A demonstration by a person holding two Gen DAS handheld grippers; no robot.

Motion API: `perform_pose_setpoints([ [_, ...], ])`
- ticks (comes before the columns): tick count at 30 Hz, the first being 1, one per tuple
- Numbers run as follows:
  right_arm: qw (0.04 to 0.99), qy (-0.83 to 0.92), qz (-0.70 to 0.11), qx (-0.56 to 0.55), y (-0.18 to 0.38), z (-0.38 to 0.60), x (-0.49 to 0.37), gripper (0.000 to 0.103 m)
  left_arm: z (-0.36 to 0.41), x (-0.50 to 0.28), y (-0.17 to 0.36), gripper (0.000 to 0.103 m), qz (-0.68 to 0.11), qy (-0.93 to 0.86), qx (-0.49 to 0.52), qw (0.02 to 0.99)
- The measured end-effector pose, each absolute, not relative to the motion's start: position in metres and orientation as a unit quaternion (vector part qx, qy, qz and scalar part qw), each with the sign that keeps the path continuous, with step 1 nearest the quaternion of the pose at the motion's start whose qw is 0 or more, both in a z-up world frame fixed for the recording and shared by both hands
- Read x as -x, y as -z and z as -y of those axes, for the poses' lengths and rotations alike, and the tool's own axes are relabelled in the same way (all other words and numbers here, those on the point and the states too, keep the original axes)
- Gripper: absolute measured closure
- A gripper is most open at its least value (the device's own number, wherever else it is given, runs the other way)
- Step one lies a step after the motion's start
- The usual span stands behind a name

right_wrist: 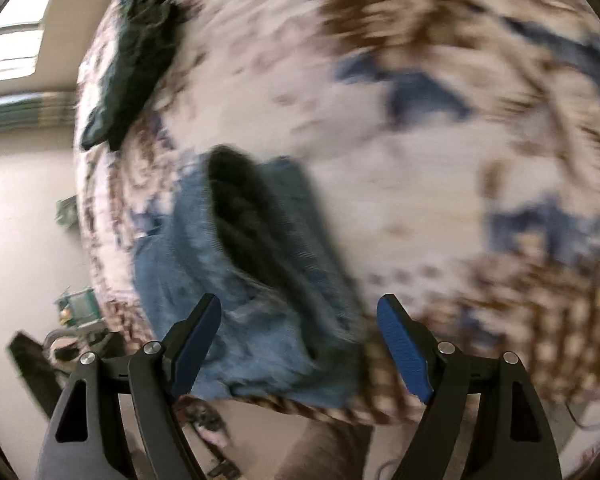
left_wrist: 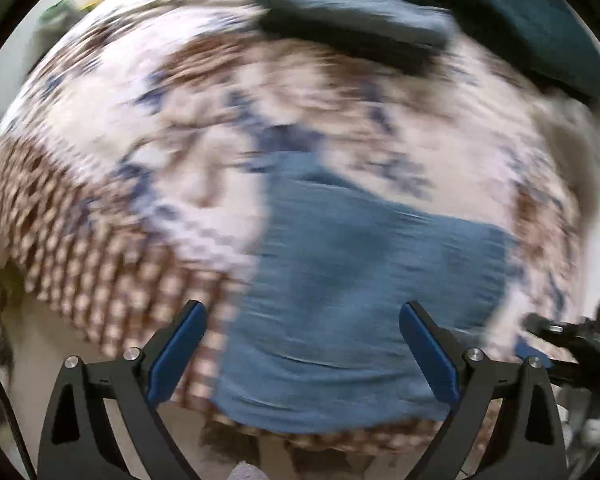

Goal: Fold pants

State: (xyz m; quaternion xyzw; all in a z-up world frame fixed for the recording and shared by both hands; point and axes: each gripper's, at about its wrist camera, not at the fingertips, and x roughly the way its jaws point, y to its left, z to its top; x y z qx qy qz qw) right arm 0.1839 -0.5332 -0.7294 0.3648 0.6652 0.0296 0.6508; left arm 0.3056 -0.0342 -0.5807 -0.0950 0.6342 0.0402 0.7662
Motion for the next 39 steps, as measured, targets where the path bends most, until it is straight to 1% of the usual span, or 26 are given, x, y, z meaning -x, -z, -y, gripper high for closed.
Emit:
perform_pose_setpoints([
  [4,0.644,-0.065,-0.688,-0.329,0.745,0.483,-0.208,0.021,-0.009,-0.305,0.600,0.005,-0.643,-0.087,0.097,0.754],
  [6,0.652,-0.040,-0.709,-0.264,0.749,0.456,-0.221,0.060,-0.020,-0.303,0.607,0.005,-0.649,-0.095,0.094,0.749],
  [8,0.665,-0.022,-0.708,-0.237,0.743,0.446,-0.221,0.076,-0.025,-0.299,0.610,0.005,-0.652,-0.094,0.096,0.746],
  [10,0.670,-0.020,-0.698,-0.251,0.729,0.447,-0.211,0.083,-0.027,-0.298,0.614,0.005,-0.655,-0.088,0.098,0.744],
  [11,0.669,-0.017,-0.695,-0.264,0.720,0.448,-0.206,0.084,-0.026,-0.297,0.615,0.005,-0.657,-0.082,0.098,0.743],
  [14,0.655,-0.003,-0.688,-0.312,0.691,0.455,-0.187,0.084,-0.023,-0.299,0.616,0.005,-0.662,-0.068,0.099,0.740],
  [18,0.656,0.050,-0.693,-0.294,0.677,0.466,-0.166,0.084,-0.019,-0.308,0.618,0.005,-0.664,-0.046,0.105,0.739],
  [19,0.652,0.060,-0.699,-0.288,0.680,0.470,-0.162,0.084,-0.017,-0.311,0.619,0.005,-0.665,-0.039,0.104,0.739],
  [20,0.636,0.064,-0.716,-0.282,0.693,0.471,-0.160,0.079,-0.014,-0.315,0.621,0.005,-0.666,-0.034,0.102,0.738],
  [21,0.617,0.056,-0.733,-0.282,0.704,0.468,-0.162,0.078,-0.013,-0.318,0.623,0.005,-0.667,-0.031,0.102,0.737],
  [22,0.599,0.043,-0.744,-0.292,0.714,0.467,-0.163,0.073,-0.012,-0.322,0.625,0.005,-0.669,-0.024,0.103,0.736],
  [24,0.589,0.022,-0.744,-0.313,0.718,0.470,-0.168,0.057,-0.010,-0.328,0.628,0.005,-0.673,-0.016,0.105,0.732],
  [26,0.606,0.012,-0.729,-0.317,0.710,0.473,-0.175,0.024,-0.009,-0.333,0.629,0.005,-0.673,-0.008,0.104,0.732],
  [27,0.612,0.010,-0.725,-0.315,0.708,0.471,-0.180,0.019,-0.008,-0.336,0.629,0.005,-0.672,-0.007,0.102,0.733],
  [29,0.610,0.011,-0.733,-0.302,0.713,0.468,-0.184,0.018,-0.007,-0.338,0.631,0.005,-0.672,-0.003,0.102,0.734],
  [30,0.595,0.008,-0.746,-0.298,0.726,0.464,-0.183,0.018,-0.006,-0.340,0.633,0.005,-0.673,-0.003,0.101,0.732],
  [31,0.582,0.006,-0.759,-0.291,0.739,0.457,-0.188,0.025,-0.005,-0.340,0.635,0.005,-0.674,-0.003,0.101,0.731],
  [32,0.574,0.006,-0.767,-0.285,0.750,0.453,-0.185,0.048,-0.005,-0.340,0.637,0.005,-0.676,-0.002,0.102,0.730],
  [33,0.573,0.005,-0.765,-0.294,0.755,0.451,-0.181,0.051,-0.004,-0.340,0.638,0.005,-0.677,-0.002,0.103,0.729],
  [34,0.574,0.013,-0.764,-0.295,0.756,0.448,-0.180,0.058,-0.004,-0.340,0.639,0.005,-0.678,-0.002,0.105,0.728],
  [35,0.579,0.015,-0.760,-0.294,0.750,0.450,-0.177,0.072,-0.004,-0.339,0.639,0.005,-0.677,-0.003,0.106,0.728],
  [36,0.593,0.021,-0.750,-0.291,0.735,0.452,-0.175,0.088,-0.004,-0.339,0.638,0.005,-0.675,-0.005,0.104,0.730],
  [37,0.604,0.027,-0.741,-0.291,0.723,0.454,-0.174,0.093,-0.004,-0.338,0.636,0.005,-0.672,-0.011,0.095,0.734],
  [39,0.619,0.047,-0.733,-0.277,0.703,0.469,-0.165,0.093,-0.002,-0.337,0.634,0.005,-0.665,-0.012,0.082,0.743],
])
